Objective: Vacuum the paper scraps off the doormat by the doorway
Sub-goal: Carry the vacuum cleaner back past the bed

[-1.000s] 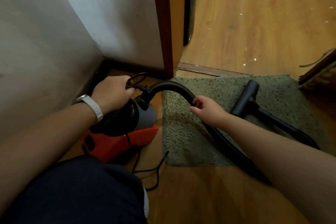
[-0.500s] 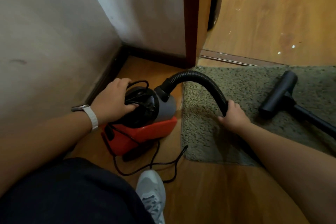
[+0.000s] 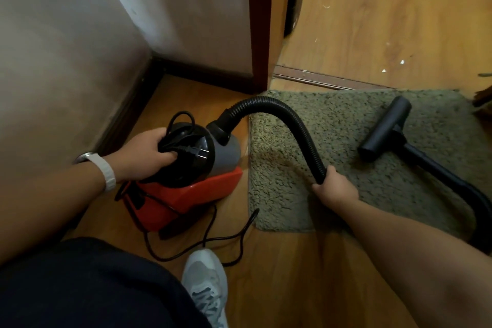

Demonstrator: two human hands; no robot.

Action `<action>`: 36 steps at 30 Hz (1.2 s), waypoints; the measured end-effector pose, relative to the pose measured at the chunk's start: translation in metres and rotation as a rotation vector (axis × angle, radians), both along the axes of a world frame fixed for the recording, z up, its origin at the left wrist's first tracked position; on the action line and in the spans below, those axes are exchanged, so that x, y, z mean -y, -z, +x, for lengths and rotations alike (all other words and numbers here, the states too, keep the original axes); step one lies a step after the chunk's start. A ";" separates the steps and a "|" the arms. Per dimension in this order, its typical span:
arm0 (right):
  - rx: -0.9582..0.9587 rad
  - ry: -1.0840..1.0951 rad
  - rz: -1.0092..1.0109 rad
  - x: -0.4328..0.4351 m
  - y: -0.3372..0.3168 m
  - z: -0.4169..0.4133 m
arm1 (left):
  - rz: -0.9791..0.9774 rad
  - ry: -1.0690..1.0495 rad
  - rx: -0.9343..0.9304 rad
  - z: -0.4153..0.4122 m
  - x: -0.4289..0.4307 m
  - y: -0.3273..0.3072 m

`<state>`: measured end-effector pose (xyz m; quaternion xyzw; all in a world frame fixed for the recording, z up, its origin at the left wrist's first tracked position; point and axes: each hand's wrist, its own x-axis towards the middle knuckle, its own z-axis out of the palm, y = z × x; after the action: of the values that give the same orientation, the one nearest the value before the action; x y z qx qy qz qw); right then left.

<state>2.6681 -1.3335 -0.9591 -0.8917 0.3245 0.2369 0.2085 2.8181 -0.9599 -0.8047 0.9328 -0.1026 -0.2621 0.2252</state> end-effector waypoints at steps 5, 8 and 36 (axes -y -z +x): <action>0.117 0.012 -0.003 0.002 -0.010 0.012 | -0.062 -0.033 0.007 -0.006 0.028 -0.003; 0.120 0.033 0.011 0.004 -0.020 0.013 | -0.085 -0.038 -0.077 -0.012 0.053 -0.011; 0.033 0.095 0.019 0.116 -0.374 -0.027 | -0.101 -0.256 -0.094 -0.056 0.188 -0.309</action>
<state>2.6413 -1.4496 -0.5849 -0.8769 0.3608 0.2151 0.2335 2.7622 -1.1478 -0.4962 0.9123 0.0147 -0.2694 0.3080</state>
